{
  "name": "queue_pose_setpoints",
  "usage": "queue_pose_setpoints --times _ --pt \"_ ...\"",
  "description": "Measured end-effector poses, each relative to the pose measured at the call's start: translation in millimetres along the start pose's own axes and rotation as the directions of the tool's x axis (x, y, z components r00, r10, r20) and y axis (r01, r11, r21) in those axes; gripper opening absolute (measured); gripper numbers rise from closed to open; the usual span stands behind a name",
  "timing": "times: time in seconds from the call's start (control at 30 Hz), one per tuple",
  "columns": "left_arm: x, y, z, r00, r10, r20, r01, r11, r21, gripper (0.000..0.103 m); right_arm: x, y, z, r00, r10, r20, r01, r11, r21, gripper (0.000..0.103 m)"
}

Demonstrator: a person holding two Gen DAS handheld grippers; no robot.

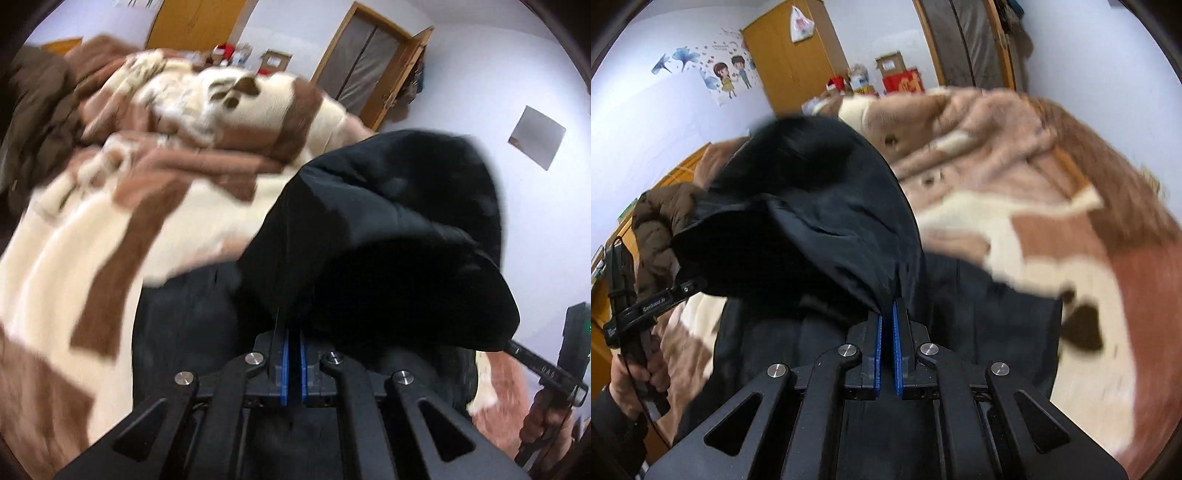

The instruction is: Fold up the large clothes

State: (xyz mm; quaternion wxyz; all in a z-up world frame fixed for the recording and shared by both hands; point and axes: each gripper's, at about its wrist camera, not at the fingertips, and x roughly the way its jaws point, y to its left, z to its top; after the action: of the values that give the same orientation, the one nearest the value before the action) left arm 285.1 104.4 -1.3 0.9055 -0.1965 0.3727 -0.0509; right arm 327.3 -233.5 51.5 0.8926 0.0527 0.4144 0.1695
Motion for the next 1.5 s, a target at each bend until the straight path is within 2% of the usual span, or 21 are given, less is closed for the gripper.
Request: queue_pose_setpoints --times 0.13,0.33,0.43,0.57,0.67,0.7,0.73,0.8,0.9,1.0,1.1,1.27,1.4,1.5 --pt "-1.8 10.4 -37.4 0.997 0.022 -0.073 -0.024 0.999 -0.032 0.005 7.0 -0.9 -38.5 0.996 -0.007 -0.088 0.008 1.000 0.009 0.005" --pt "-23.8 25.4 -73.2 0.992 0.037 -0.125 -0.045 0.997 -0.062 0.005 1.3 -4.9 -68.2 0.987 -0.003 -0.160 0.008 1.000 0.028 0.006" --pt "-46.7 27.6 -79.9 0.994 0.035 -0.107 -0.042 0.997 -0.058 0.005 -14.3 -3.6 -71.5 0.989 -0.021 -0.146 0.023 1.000 0.013 0.016" --pt "-56.8 10.0 -60.8 0.999 0.006 -0.049 -0.007 1.000 -0.019 0.006 -22.7 14.3 -52.1 0.997 -0.017 -0.081 0.015 1.000 -0.023 0.019" --pt "-42.4 -13.5 -43.5 0.999 -0.033 -0.027 0.034 0.999 0.029 0.018 -9.3 35.8 -32.7 0.999 0.008 -0.052 -0.010 0.999 -0.046 0.020" --pt "-33.3 -20.9 -41.1 0.998 -0.050 -0.033 0.052 0.998 0.048 0.027 -4.6 41.6 -31.2 0.999 0.015 -0.043 -0.018 0.998 -0.055 0.020" --pt "-20.6 -26.6 -40.9 0.997 -0.056 -0.047 0.059 0.996 0.066 0.029 8.0 47.7 -26.9 0.998 0.027 -0.048 -0.030 0.998 -0.061 0.020" --pt "4.3 -35.0 -53.6 0.993 -0.036 -0.110 0.047 0.994 0.102 0.029 30.3 52.8 -31.1 0.995 0.027 -0.097 -0.033 0.998 -0.061 0.020" --pt "38.2 -31.3 -92.7 0.979 -0.009 -0.203 0.036 0.991 0.127 0.029 70.4 49.5 -62.7 0.979 0.011 -0.206 -0.024 0.998 -0.059 0.020" --pt "58.5 -18.8 -122.9 0.971 0.018 -0.239 0.009 0.994 0.112 0.029 90.0 41.9 -90.2 0.971 0.001 -0.238 -0.015 0.998 -0.058 0.020" --pt "67.8 -18.6 -124.8 0.973 0.035 -0.229 -0.009 0.994 0.113 0.029 100.4 36.7 -98.7 0.974 0.001 -0.227 -0.011 0.999 -0.043 0.020" --pt "85.1 -28.7 -126.1 0.969 0.112 -0.221 -0.075 0.983 0.167 0.029 112.1 38.7 -104.4 0.976 -0.045 -0.213 0.029 0.997 -0.077 0.020" --pt "84.0 -29.0 -122.7 0.966 0.114 -0.230 -0.083 0.987 0.140 0.029 112.6 36.4 -102.9 0.974 -0.041 -0.222 0.026 0.997 -0.069 0.020" --pt "66.5 -33.1 -114.4 0.966 0.098 -0.241 -0.065 0.988 0.143 0.029 91.0 40.2 -95.6 0.969 -0.065 -0.238 0.044 0.995 -0.091 0.020"
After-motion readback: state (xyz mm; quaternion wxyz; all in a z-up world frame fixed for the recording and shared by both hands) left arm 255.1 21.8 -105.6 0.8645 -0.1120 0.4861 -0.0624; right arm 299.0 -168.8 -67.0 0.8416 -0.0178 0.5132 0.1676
